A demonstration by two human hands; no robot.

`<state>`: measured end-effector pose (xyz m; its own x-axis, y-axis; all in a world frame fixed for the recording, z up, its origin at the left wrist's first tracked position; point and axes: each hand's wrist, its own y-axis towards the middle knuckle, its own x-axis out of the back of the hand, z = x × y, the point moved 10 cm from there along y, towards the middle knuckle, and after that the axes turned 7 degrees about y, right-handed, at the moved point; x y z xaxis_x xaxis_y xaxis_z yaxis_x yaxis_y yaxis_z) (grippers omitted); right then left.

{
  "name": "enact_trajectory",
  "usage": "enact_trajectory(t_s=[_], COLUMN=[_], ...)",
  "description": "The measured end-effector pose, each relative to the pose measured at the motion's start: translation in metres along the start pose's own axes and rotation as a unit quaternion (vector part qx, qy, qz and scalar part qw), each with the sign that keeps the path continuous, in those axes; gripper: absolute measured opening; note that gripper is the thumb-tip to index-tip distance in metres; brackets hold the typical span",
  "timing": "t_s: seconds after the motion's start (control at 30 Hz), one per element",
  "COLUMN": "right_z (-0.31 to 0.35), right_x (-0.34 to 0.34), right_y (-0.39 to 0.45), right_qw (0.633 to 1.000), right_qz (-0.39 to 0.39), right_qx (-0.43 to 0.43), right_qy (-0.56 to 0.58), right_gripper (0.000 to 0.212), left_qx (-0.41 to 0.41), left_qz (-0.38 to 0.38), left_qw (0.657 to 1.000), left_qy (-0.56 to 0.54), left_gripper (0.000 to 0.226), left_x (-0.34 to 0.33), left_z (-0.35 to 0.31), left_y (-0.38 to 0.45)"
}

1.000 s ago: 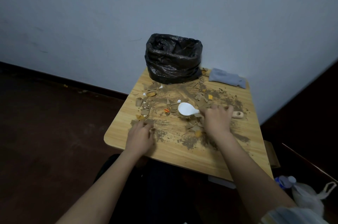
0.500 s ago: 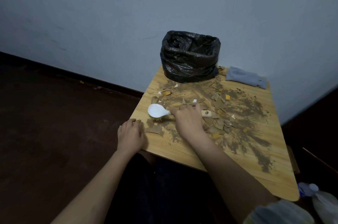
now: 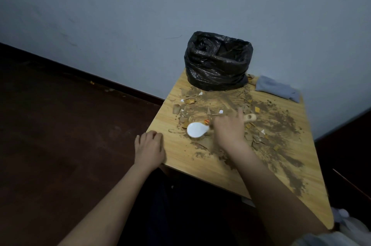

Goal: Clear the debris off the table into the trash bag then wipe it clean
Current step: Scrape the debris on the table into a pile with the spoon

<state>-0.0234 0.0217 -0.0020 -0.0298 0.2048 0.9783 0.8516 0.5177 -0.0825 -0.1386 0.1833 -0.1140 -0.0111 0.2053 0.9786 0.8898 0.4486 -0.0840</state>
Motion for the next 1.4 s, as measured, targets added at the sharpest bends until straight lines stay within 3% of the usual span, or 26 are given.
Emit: enact_trajectory(t_s=[0.17, 0.4, 0.63, 0.87, 1.0, 1.1, 1.3, 1.4], right_z=[-0.002, 0.025, -0.029, 0.005, -0.027, -0.057, -0.041, -0.052], right_x=[0.012, -0.006, -0.005, -0.014, -0.021, -0.016, -0.022, -0.029], right_y=[0.012, 0.03, 0.033, 0.021, 0.016, 0.009, -0.011, -0.019], right_qw=[0.997, 0.998, 0.995, 0.999, 0.998, 0.995, 0.999, 0.998], right_qz=[-0.061, -0.025, -0.012, -0.023, 0.015, 0.003, -0.02, 0.005], right_qx=[-0.019, 0.008, -0.095, 0.023, -0.054, -0.1, -0.004, -0.023], right_qy=[0.045, 0.055, 0.031, 0.042, 0.024, 0.025, 0.046, 0.05], right_gripper=[0.025, 0.026, 0.022, 0.02, 0.022, 0.028, 0.027, 0.029], left_qx=[-0.004, -0.005, -0.009, 0.002, 0.008, 0.007, 0.028, 0.02], left_qz=[0.007, 0.021, 0.015, 0.024, 0.037, 0.042, 0.057, 0.044], left_qw=[1.0, 0.999, 0.996, 0.992, 0.992, 0.991, 0.991, 0.993], left_qy=[0.006, 0.037, 0.086, 0.12, 0.121, 0.129, 0.114, 0.105], left_gripper=[0.046, 0.044, 0.038, 0.038, 0.04, 0.041, 0.046, 0.049], left_x=[-0.003, -0.003, 0.001, 0.006, 0.006, 0.005, 0.0, -0.003], left_z=[-0.005, -0.006, -0.01, -0.019, -0.02, -0.021, -0.028, -0.035], left_y=[0.004, 0.009, 0.011, 0.012, 0.011, 0.011, 0.006, -0.001])
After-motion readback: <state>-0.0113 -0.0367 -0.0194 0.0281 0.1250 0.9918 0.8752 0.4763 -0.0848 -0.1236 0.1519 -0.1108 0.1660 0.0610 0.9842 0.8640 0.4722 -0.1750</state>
